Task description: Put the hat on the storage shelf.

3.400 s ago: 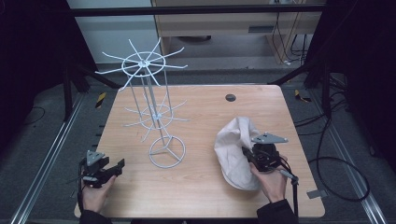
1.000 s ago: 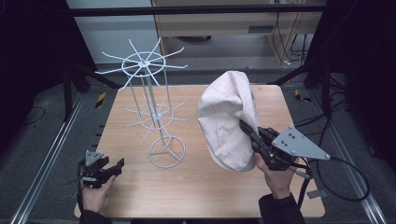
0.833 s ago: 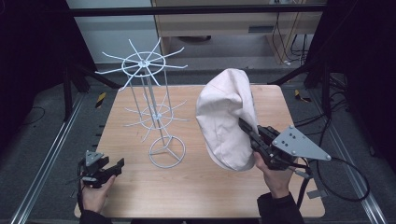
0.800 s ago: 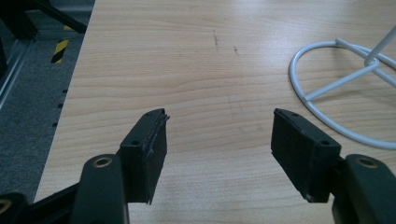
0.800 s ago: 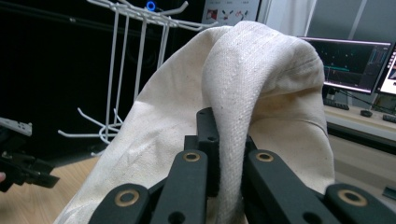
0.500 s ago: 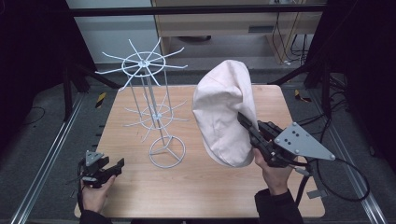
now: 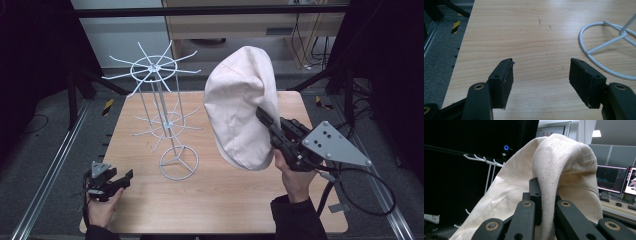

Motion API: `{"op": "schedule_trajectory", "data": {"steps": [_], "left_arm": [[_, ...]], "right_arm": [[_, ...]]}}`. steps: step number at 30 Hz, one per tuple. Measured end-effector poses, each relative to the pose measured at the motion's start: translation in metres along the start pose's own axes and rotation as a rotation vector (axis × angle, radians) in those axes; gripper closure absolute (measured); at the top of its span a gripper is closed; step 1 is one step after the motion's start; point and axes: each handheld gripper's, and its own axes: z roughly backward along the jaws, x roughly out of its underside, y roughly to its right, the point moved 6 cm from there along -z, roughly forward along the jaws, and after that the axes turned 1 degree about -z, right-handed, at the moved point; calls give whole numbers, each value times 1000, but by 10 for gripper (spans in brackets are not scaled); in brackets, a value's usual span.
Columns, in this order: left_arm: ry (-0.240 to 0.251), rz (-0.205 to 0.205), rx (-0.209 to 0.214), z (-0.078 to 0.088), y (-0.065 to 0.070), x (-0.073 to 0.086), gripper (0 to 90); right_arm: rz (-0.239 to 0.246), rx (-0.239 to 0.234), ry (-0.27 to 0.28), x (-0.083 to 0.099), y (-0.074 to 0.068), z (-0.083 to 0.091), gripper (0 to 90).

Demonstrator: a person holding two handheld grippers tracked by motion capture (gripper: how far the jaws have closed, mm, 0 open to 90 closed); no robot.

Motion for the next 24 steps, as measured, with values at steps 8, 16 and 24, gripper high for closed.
{"op": "schedule_trajectory", "data": {"steps": [8,16,24], "left_arm": [[0,-3,0,0,0,0,360],[-3,-9,2,0,0,0,361],[1,-3,3,0,0,0,361]], "right_arm": [[19,-12,18,-13,-5,-13,886],[16,-48,52,-18,-17,-45,886],[15,-89,23,-5,-29,-69,885]]}}
